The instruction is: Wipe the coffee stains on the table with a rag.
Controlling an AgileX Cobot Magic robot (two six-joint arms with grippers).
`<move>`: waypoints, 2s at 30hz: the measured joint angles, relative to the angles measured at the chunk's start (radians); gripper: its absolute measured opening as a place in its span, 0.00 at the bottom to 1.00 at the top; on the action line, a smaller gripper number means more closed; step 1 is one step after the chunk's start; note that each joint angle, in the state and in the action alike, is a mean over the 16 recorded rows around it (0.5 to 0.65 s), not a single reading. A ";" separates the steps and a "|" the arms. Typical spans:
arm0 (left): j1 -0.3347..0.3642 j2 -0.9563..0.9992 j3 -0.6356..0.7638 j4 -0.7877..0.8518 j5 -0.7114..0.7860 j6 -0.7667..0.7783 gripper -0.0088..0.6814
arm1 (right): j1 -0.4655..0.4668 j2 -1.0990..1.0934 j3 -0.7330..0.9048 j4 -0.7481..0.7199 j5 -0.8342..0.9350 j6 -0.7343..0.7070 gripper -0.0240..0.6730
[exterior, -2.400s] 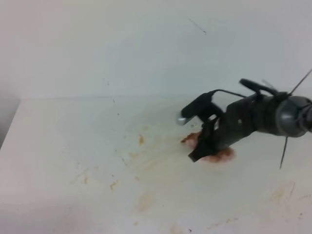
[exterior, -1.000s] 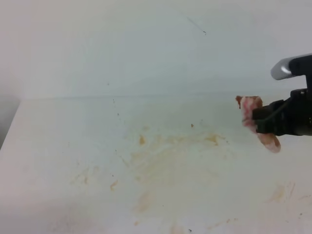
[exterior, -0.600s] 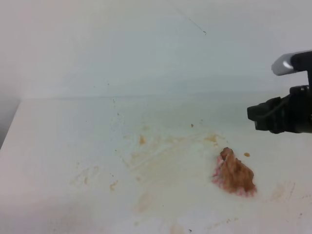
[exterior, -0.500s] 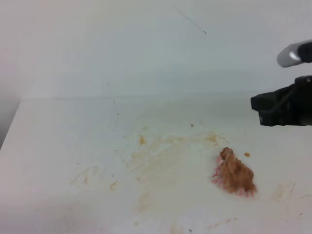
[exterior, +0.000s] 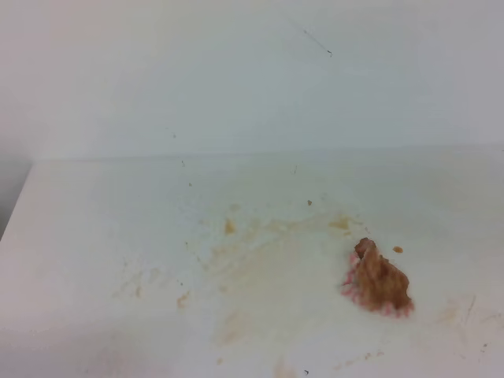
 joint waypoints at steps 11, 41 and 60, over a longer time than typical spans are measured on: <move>0.000 -0.002 0.002 0.000 -0.001 0.000 0.01 | 0.008 -0.206 0.284 -0.019 -0.269 0.017 0.03; 0.000 -0.002 0.002 0.000 -0.001 0.000 0.01 | -0.229 -0.628 0.416 0.386 -0.405 0.020 0.03; 0.000 -0.002 0.002 -0.001 -0.001 0.000 0.01 | -0.398 -0.767 0.417 0.399 -0.418 0.020 0.03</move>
